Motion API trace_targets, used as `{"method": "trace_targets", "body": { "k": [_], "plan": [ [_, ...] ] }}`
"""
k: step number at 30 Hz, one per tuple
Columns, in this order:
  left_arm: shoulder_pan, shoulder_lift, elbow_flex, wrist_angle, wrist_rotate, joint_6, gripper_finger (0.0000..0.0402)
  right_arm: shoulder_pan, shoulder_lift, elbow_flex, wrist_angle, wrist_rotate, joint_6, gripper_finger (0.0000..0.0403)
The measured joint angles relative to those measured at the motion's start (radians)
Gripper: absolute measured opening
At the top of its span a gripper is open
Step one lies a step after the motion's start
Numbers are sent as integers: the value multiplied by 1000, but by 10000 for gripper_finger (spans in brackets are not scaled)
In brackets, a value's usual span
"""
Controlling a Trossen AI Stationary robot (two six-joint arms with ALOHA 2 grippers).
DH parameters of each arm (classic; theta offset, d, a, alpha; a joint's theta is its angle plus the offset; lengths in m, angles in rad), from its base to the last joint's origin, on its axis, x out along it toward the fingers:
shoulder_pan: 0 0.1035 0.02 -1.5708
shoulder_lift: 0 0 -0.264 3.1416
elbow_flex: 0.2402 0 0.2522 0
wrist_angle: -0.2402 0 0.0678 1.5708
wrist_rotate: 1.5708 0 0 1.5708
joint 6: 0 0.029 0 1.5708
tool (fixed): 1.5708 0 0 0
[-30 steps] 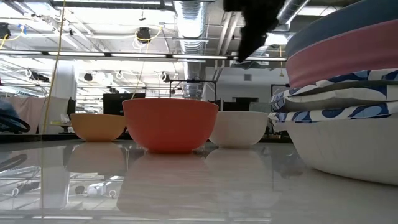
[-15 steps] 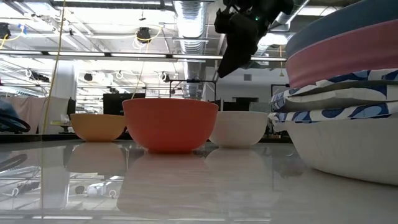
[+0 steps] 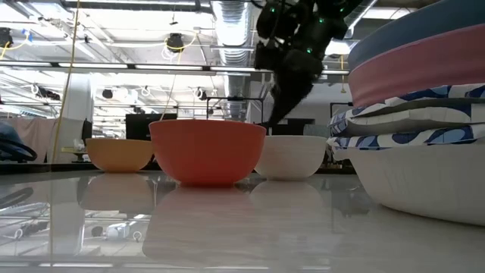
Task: Nest bowls inside each other
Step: Stack the white bowl on top of the blue bowl
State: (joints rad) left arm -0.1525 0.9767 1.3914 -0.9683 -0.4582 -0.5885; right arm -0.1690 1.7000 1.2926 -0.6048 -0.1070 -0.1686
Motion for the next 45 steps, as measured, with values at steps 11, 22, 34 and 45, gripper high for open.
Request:
{"method": "trace_targets", "body": {
  "k": [11, 22, 34, 45],
  "plan": [
    [-4, -25, 0, 84, 23, 16, 210, 16, -14, 1, -76, -6, 11, 166],
    [-25, -102, -7, 133, -61, 109, 210, 105, 12, 1, -60, 0, -15, 166],
    [-25, -133, -80, 130, -81, 71, 210, 81, 40, 2, -82, 44, -13, 165],
    [-25, -134, -124, 131, -77, 41, 210, 81, 109, -6, -128, 51, -7, 126]
  ]
}}
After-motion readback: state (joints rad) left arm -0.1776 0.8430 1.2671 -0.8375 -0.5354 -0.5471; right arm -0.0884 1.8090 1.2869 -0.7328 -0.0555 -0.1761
